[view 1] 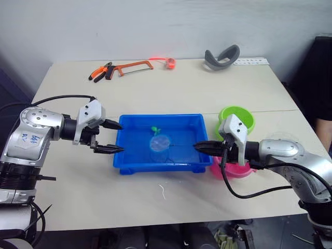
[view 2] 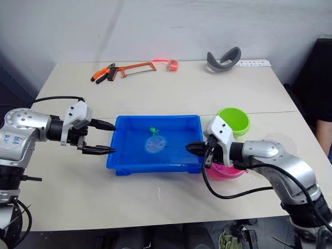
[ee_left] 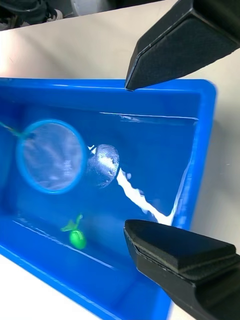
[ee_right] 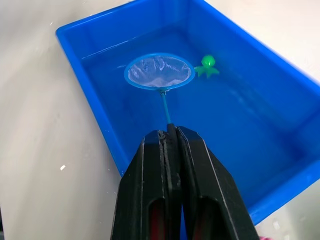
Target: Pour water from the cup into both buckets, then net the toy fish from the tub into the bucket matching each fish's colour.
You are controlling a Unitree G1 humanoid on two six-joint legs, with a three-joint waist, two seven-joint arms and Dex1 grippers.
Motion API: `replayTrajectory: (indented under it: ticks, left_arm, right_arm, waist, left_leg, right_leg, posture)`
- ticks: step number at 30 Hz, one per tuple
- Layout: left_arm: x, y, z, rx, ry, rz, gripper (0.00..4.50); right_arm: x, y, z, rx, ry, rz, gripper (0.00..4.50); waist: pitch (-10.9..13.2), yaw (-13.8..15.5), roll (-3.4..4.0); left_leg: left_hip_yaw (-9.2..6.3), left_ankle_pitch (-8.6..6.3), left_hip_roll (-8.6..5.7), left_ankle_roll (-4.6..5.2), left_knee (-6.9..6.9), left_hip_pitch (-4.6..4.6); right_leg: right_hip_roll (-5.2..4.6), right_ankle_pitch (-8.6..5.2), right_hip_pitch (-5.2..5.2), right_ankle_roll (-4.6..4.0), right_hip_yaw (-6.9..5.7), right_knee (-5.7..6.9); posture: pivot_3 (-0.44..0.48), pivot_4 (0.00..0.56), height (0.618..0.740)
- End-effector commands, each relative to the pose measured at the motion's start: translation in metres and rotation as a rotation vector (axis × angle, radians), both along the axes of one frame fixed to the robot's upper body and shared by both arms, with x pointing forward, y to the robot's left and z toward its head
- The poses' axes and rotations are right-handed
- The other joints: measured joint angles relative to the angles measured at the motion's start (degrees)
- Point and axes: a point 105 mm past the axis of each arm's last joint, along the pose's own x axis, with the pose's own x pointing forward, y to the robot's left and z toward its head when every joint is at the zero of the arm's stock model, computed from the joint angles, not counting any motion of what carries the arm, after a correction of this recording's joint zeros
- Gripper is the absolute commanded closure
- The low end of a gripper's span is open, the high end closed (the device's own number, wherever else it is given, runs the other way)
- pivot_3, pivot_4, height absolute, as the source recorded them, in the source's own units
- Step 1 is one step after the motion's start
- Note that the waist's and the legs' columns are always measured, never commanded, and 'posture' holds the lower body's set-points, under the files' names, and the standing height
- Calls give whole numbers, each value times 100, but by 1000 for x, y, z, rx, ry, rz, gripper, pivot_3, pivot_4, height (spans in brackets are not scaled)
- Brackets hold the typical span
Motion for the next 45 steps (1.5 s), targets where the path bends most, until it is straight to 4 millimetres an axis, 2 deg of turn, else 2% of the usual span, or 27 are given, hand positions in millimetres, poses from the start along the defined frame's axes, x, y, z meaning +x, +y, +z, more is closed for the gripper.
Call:
replayTrajectory:
  ticks: [1, 8, 12, 17, 20, 25, 33, 35, 39, 45]
  left_arm:
    - [-2, 1, 14, -18, -55, 8, 31]
    - [0, 0, 14, -28, -69, 27, 31]
    - [0, -2, 14, -32, -73, 26, 31]
    - [1, -4, 14, -38, -78, 23, 31]
    - [3, -7, 13, -44, -82, 14, 31]
    - [10, -18, 14, -79, -93, -9, 31]
    - [21, -47, 26, -207, -78, -76, 31]
    - [23, -55, 30, -237, -71, -100, 31]
    - [25, -77, 36, -306, -48, -170, 31]
    - [22, -106, 36, -370, 0, -278, 31]
  right_arm:
    - [7, 3, -3, 9, 29, -36, 4500]
    - [36, 5, -18, -5, 38, -135, 4500]
    - [51, 6, -16, 20, 6, -184, 4500]
    - [57, 8, -5, 87, -28, -202, 4500]
    - [49, 9, 1, 103, -42, -175, 4500]
    - [26, 6, 13, 80, -113, -102, 4500]
    - [-9, -6, 27, 11, -229, -50, 4500]
    - [-15, -16, 34, 7, -260, -82, 4500]
    - [-25, -49, 62, -2, -352, -225, 4500]
    - [-37, -98, 85, -47, -391, -433, 4500]
  waist:
    - [0, -6, 0]
    - [0, -7, 0]
    - [0, -5, -1]
    - [0, -12, 0]
    - [0, -7, 0]
    - [0, 23, -1]
    - [-1, 21, -2]
    - [-1, 15, -2]
    - [-1, 28, -2]
    - [-1, 35, -2]
  left_leg:
    - [4, 0, 3, -1, 0, -1]
    - [23, 3, 0, -5, 10, -49]
    - [22, 3, 0, -5, 19, -67]
    - [21, 4, 2, -7, 18, -67]
    - [21, 4, 1, -7, 19, -67]
    - [15, 4, 1, -7, 22, -73]
    - [8, 3, -3, -5, 44, -78]
    - [8, 3, -3, -5, 48, -78]
    - [5, 3, -4, -5, 51, -80]
    - [-3, 3, -4, -5, 62, -78]
  right_leg:
    - [5, 0, -4, 0, 2, 1]
    - [8, 0, -72, 0, 16, 29]
    - [7, 0, -86, 0, 15, 37]
    - [11, 0, -86, 0, 13, 38]
    - [9, 0, -87, 0, 13, 39]
    - [9, 0, -87, 0, 7, 39]
    - [12, 1, -83, 2, 6, 48]
    - [13, 1, -83, 2, 6, 52]
    - [14, 1, -82, 2, 7, 56]
    - [18, 2, -71, 3, 6, 56]
  posture:
    - [0, 150, 740]
    - [0, 150, 740]
    - [0, 150, 740]
    - [0, 150, 740]
    - [0, 150, 740]
    - [0, 150, 740]
    - [0, 150, 740]
    - [0, 150, 740]
    - [0, 150, 740]
    - [0, 150, 740]
